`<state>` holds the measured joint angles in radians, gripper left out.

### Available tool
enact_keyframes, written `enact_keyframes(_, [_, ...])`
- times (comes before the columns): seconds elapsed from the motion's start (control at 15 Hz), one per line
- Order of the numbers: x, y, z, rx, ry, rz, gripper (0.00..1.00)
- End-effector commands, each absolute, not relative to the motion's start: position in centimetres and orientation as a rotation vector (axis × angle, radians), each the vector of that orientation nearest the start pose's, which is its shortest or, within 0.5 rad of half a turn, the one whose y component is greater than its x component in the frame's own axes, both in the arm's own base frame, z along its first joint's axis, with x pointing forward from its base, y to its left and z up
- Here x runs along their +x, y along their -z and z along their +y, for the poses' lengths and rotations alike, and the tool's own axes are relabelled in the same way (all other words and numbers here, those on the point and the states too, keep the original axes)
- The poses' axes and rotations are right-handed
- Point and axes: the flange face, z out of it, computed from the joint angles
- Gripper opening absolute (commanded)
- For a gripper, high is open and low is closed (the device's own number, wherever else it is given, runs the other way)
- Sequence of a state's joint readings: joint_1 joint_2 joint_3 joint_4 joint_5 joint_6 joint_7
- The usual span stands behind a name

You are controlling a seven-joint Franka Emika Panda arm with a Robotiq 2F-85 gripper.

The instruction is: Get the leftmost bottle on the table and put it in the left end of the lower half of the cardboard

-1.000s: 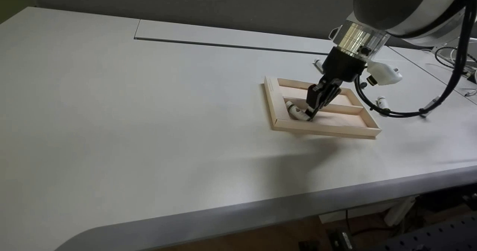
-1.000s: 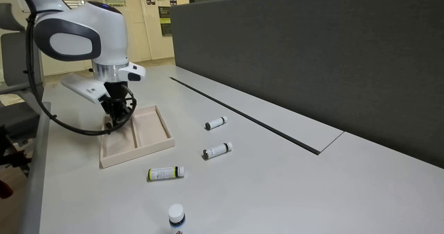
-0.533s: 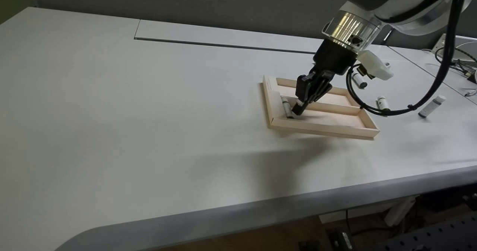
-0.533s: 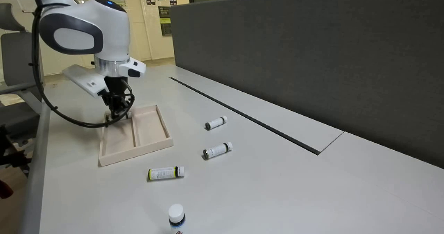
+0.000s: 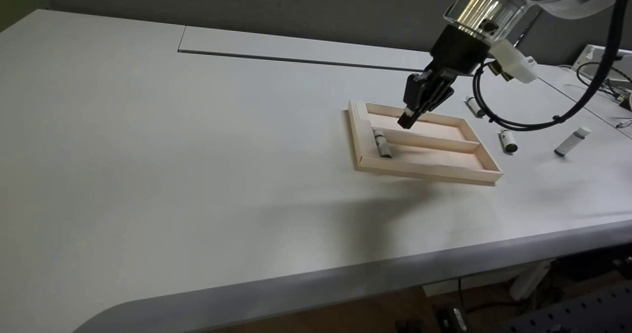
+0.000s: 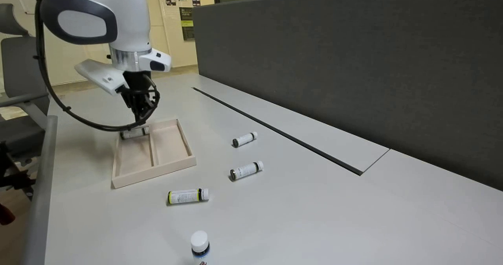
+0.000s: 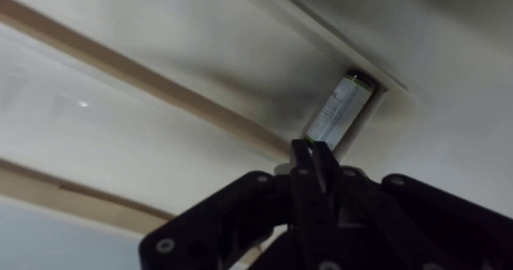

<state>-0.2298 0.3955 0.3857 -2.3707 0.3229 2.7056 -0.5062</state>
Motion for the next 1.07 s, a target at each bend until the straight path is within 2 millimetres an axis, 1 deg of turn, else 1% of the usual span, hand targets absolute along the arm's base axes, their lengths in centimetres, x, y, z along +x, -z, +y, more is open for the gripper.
enact_keyframes(0.0, [48.2,-22.1,5.2,-2.872,0.079,-0.541,0.39])
enact_keyframes(0.13, [47.8,-24.5,3.8,-2.896,0.126,-0.566,0.53])
enact_keyframes(0.33, [47.2,-27.6,1.8,-2.928,0.183,-0.592,0.73])
enact_keyframes(0.47, [46.8,-29.0,0.6,-2.940,0.198,-0.598,0.87])
enact_keyframes(0.6, [46.4,-29.7,-0.3,-2.958,0.159,-0.606,0.98])
enact_keyframes(0.67, [46.4,-29.7,-0.8,-2.969,0.125,-0.624,1.00])
enact_keyframes(0.73, [47.1,-29.2,-0.2,-2.951,0.163,-0.616,0.88])
enact_keyframes(0.8, [46.9,-29.4,-0.6,-2.956,0.148,-0.629,0.96])
enact_keyframes(0.87, [46.8,-29.4,-0.9,-2.959,0.140,-0.634,1.00])
enact_keyframes(1.0, [46.8,-29.4,-0.9,-2.959,0.136,-0.635,1.00])
